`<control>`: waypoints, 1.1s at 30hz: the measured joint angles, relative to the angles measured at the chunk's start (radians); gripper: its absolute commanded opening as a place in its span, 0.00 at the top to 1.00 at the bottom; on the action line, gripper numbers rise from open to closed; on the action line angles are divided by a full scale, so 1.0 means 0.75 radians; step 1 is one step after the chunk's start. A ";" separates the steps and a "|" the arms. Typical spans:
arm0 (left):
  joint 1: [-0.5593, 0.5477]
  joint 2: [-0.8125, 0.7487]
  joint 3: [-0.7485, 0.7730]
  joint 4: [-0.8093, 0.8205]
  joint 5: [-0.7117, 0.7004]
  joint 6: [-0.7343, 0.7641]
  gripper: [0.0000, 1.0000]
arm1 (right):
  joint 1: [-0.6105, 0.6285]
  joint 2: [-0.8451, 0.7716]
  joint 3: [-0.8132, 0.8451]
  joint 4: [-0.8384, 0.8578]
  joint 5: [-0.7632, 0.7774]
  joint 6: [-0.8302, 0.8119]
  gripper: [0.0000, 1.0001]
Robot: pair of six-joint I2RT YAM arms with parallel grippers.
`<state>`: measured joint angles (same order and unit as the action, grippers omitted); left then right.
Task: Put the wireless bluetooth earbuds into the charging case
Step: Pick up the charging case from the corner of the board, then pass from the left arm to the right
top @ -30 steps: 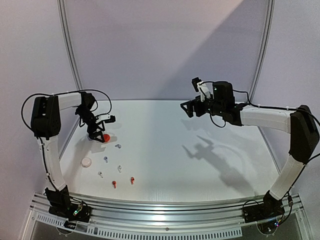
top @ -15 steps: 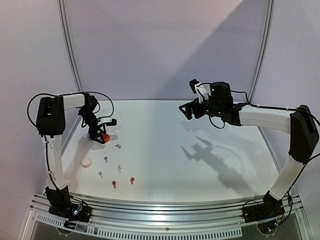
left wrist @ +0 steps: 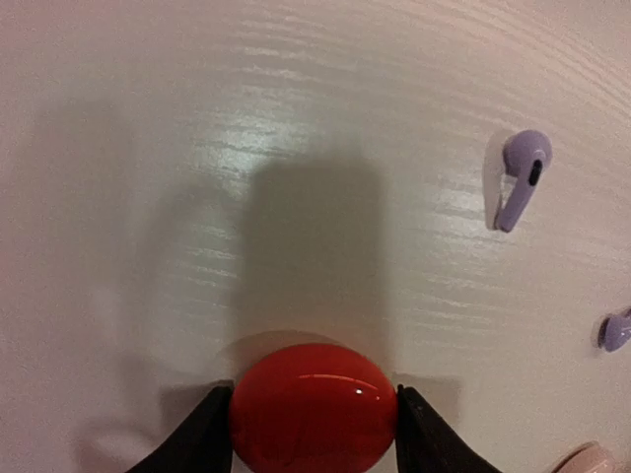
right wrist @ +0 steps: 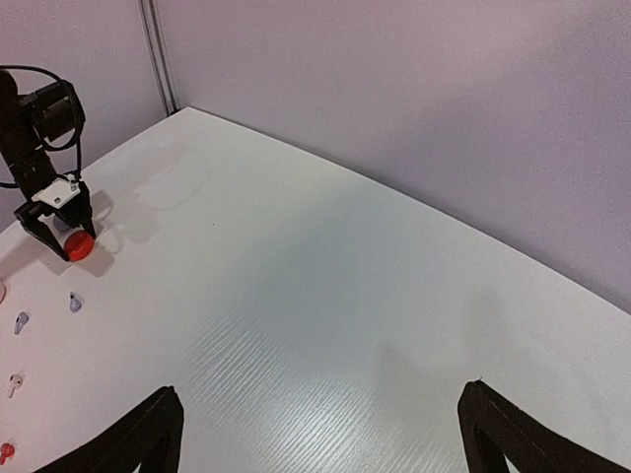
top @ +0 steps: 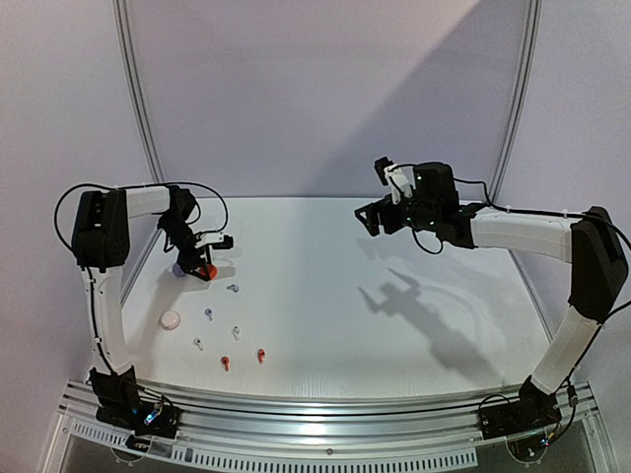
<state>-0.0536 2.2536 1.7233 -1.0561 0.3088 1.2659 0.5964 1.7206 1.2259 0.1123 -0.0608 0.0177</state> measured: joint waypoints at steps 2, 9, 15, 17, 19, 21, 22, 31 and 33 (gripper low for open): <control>0.000 -0.003 -0.005 0.007 -0.003 0.004 0.50 | 0.000 0.001 0.000 -0.001 0.002 0.001 0.01; -0.001 -0.015 -0.006 0.027 0.004 -0.038 0.51 | 0.000 0.002 0.008 -0.004 0.010 0.010 0.01; -0.030 -0.119 0.042 0.083 0.079 -0.128 0.51 | 0.000 0.002 0.082 0.038 0.035 0.137 0.01; -0.064 -0.181 0.075 0.115 0.104 -0.150 0.51 | -0.002 0.002 0.106 0.086 0.029 0.218 0.01; -0.120 -0.252 0.117 0.157 0.137 -0.165 0.51 | -0.005 0.004 0.127 0.163 0.014 0.335 0.03; -0.177 -0.309 0.160 0.194 0.171 -0.180 0.51 | -0.005 0.014 0.157 0.217 -0.007 0.450 0.07; -0.209 -0.331 0.192 0.209 0.191 -0.187 0.51 | -0.006 0.032 0.190 0.231 -0.019 0.516 0.09; -0.361 -0.354 0.392 0.360 0.276 -0.274 0.51 | 0.016 0.375 0.598 0.218 -0.212 0.938 0.16; -0.377 -0.354 0.391 0.370 0.256 -0.269 0.51 | 0.035 0.428 0.649 0.188 -0.252 0.954 0.16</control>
<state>-0.3367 1.9884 2.0167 -0.7784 0.5011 1.0641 0.6224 2.0418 1.7126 0.2531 -0.2497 0.7334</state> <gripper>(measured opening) 0.525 0.845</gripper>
